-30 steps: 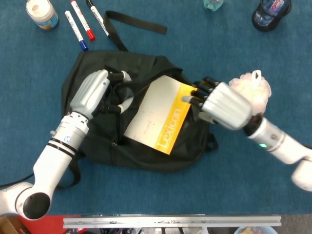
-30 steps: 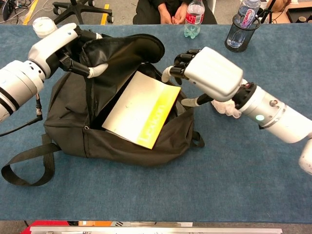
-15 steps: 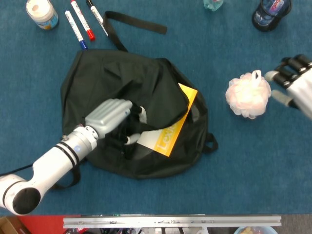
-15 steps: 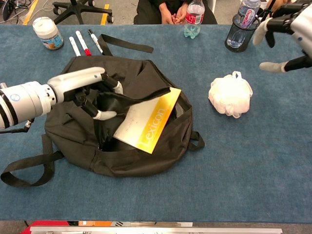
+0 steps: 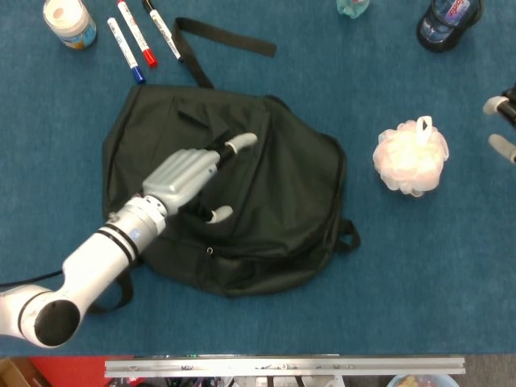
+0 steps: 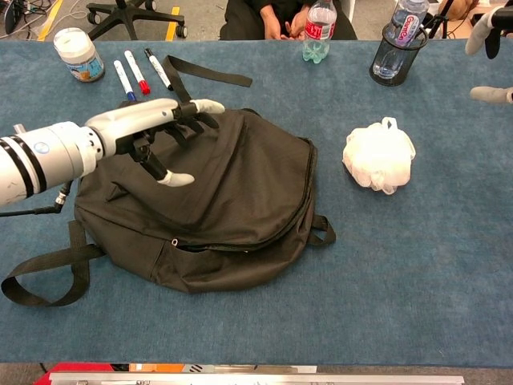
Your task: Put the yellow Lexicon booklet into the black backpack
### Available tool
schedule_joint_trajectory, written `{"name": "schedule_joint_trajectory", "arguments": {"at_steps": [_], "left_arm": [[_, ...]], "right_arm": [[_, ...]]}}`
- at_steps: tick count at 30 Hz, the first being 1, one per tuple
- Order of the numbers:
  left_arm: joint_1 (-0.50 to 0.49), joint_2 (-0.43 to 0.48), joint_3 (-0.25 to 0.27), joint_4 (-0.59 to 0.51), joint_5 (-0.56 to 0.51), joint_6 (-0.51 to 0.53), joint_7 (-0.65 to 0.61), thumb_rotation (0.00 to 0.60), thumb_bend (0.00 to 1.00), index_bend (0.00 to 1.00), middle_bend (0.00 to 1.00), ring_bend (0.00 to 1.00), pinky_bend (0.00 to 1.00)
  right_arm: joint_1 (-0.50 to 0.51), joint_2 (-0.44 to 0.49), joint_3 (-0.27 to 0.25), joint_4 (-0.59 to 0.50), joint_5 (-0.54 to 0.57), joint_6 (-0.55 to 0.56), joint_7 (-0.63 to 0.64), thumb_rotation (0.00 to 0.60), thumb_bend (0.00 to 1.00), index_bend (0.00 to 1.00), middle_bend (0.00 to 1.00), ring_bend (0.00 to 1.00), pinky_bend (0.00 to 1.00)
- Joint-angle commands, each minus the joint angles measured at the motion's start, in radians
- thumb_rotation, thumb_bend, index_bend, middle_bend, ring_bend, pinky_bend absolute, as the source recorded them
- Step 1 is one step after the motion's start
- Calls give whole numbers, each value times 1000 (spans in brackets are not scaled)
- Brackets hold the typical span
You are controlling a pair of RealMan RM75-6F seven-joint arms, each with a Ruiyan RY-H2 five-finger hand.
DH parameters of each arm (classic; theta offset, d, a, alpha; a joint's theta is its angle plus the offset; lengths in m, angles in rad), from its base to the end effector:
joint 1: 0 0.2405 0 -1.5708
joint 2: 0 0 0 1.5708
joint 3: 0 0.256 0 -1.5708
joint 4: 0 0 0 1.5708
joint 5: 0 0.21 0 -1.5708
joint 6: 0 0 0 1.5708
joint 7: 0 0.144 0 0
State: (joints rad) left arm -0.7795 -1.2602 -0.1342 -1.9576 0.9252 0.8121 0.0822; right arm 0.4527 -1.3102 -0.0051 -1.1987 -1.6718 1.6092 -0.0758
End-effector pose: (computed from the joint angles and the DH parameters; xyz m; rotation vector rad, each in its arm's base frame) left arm -0.1109 0.2842 0.0191 -1.9236 -1.5680 -0.9686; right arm -0.2586 -0.2839 0.1323 1.6978 -0.2658 1.0844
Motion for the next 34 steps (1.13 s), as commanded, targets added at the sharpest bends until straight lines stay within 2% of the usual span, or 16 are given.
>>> {"name": "schedule_joint_trajectory", "arguments": {"at_steps": [1,5,8,13,18,25,34], "left_arm": [[30,29,2,1,24,41,-15,600,256,0,128,130,244],[90,52,23,25,84,128,-24,600,257,0,134,135,244],[156,47,48,85,167,244,-17,600,257,14,150,140,244],[249,30,76,197,276,411,2,600,256,88,175,143,244],[344,31,92,273,334,548,-21,600,257,148,196,146,244],[455,56,126,308,380,651,-54,600,256,191,208,146,244],[539,84,157,281,432,707,-21,600,257,193,210,146,244]], "right_arm": [[-20,34,13,-46,36,-30,-26,600,0,510,589,418,526],[-47,91,14,-119,84,-73,-36,600,3,510,562,409,529],[-70,148,1,-180,121,-126,-19,600,79,509,551,409,529],[-119,196,-10,-217,163,-146,8,600,188,509,540,409,530],[-179,243,-23,-258,197,-147,76,600,201,510,542,409,537],[-263,263,-34,-286,212,-103,110,600,208,521,547,409,538],[-313,264,-22,-302,197,-68,101,600,208,531,552,409,538]]}}
